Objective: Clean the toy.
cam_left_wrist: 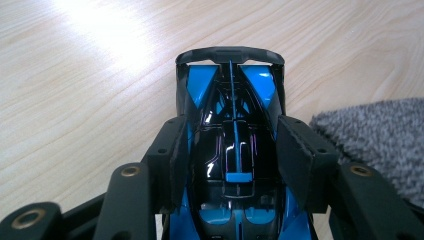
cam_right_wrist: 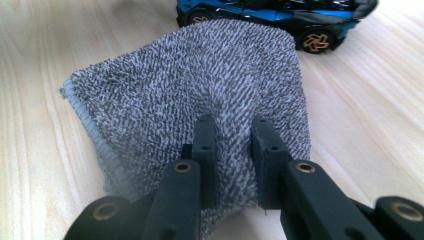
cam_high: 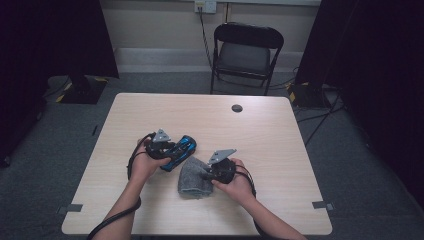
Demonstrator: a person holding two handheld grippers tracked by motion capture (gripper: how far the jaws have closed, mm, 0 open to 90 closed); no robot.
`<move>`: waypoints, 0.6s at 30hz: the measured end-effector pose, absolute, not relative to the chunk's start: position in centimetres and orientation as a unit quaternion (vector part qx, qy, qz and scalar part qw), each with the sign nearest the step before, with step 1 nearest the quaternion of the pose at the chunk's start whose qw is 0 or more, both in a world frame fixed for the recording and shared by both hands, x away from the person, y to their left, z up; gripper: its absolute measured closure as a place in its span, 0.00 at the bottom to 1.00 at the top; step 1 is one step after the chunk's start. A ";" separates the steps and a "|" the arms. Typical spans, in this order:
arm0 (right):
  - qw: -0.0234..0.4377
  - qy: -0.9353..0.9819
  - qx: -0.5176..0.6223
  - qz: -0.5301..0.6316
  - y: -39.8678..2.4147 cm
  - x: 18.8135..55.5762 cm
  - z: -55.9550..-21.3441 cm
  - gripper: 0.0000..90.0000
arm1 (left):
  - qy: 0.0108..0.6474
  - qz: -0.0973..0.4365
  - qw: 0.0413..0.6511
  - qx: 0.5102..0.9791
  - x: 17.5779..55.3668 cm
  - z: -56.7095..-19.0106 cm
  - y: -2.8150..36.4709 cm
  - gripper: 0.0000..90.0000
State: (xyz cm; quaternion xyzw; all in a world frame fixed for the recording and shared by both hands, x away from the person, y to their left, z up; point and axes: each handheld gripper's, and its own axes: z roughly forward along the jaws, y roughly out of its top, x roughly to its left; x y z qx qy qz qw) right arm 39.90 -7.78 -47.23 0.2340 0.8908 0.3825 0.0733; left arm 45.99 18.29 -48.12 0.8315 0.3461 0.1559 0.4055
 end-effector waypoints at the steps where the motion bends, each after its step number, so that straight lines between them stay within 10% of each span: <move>1: 0.072 0.891 0.235 0.383 -7.7 39.9 -47.3 0.84 | 0.346 0.156 0.405 0.832 46.0 -48.1 18.3 0.54; 18: 0.045 0.903 0.180 0.386 -4.1 38.5 -47.1 0.84 | 0.344 0.160 0.405 0.832 45.9 -48.1 18.3 0.54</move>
